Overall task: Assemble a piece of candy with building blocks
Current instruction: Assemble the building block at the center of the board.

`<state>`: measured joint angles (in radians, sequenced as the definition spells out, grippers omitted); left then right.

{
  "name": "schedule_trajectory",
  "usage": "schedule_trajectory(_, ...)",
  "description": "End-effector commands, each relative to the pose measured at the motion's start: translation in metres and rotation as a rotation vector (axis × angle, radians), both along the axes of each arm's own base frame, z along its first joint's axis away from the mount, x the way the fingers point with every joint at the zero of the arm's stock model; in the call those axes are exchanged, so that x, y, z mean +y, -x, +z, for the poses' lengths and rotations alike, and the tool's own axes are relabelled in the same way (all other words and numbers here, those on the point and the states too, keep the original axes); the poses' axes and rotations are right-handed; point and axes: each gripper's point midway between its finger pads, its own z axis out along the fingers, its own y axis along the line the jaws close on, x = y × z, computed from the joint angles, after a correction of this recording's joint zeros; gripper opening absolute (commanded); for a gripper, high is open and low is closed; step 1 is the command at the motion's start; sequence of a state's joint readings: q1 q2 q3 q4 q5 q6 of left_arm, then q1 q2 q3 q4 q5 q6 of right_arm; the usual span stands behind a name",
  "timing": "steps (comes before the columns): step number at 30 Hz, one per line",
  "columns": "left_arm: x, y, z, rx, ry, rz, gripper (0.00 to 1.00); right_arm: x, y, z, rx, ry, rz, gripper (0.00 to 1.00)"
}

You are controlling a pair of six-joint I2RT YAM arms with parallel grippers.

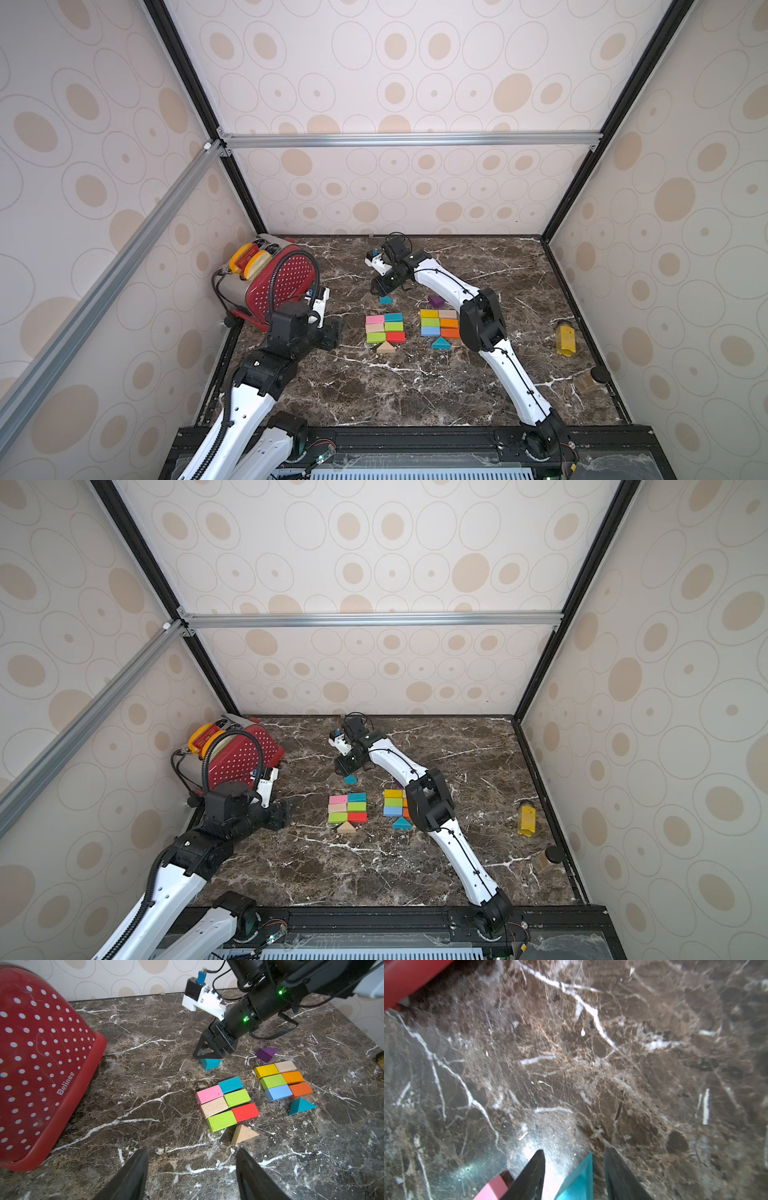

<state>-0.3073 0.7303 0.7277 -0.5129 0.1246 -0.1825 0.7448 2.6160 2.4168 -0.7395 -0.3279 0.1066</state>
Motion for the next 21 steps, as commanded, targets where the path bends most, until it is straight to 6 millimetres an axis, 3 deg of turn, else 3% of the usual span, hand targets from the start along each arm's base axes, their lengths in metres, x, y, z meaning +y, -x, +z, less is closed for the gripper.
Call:
schedule_trajectory(1, 0.001, -0.002, 0.004, -0.015, -0.003, 0.003, 0.68, -0.004, 0.003, -0.012, -0.001, 0.052, 0.013, 0.5)
schedule_trajectory(21, -0.001, -0.002, 0.002, -0.011, -0.001, -0.011, 0.68, 0.001, 0.033, -0.023, 0.065, 0.038, 0.158, 0.35)
